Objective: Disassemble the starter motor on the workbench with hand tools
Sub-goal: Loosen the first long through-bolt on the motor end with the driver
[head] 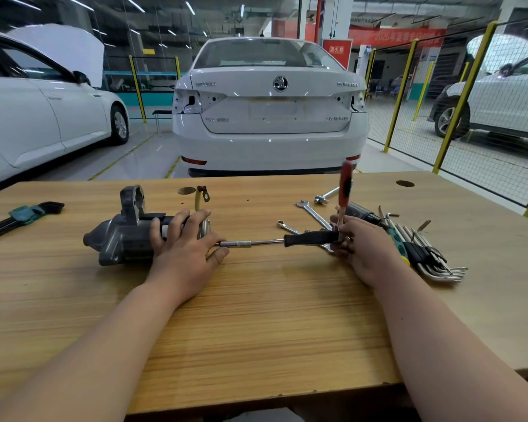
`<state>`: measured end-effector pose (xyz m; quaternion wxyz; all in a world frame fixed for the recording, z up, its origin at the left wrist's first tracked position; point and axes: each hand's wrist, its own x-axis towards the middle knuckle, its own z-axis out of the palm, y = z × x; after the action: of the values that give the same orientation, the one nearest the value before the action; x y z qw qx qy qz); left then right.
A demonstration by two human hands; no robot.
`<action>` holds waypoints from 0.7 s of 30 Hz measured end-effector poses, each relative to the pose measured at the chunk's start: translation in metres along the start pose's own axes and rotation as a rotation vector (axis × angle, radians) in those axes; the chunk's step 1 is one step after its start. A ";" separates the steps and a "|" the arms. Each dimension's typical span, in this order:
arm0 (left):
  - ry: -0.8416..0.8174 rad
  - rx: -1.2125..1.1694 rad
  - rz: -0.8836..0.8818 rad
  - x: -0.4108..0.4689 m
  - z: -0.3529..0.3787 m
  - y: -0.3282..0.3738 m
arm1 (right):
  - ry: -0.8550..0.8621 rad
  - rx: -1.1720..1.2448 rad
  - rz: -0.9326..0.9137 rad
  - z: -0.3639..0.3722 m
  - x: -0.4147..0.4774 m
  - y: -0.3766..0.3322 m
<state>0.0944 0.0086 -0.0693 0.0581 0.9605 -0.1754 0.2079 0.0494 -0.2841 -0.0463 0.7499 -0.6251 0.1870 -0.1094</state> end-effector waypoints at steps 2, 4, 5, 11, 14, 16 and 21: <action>-0.001 0.002 -0.003 0.000 0.000 0.000 | -0.026 0.019 0.022 -0.001 -0.001 0.000; 0.001 0.003 -0.002 0.000 0.000 0.000 | -0.030 0.020 0.036 -0.001 -0.002 -0.001; 0.004 0.002 0.000 0.000 0.000 -0.001 | -0.026 0.016 0.040 -0.001 -0.002 -0.001; 0.047 -0.025 0.007 -0.001 0.003 -0.002 | -0.010 -0.044 0.033 -0.001 -0.003 -0.002; 0.063 -0.049 0.008 -0.001 0.003 -0.002 | 0.015 -0.101 0.012 -0.002 -0.002 0.001; 0.076 -0.064 0.017 -0.001 0.003 -0.003 | 0.041 -0.195 -0.011 -0.002 -0.001 0.003; 0.104 -0.081 0.026 -0.002 0.005 -0.003 | 0.094 -0.374 -0.016 0.000 -0.004 0.002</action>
<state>0.0951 0.0108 -0.0744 0.1034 0.9430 -0.1928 0.2509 0.0457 -0.2819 -0.0480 0.6103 -0.7492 0.2338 -0.1076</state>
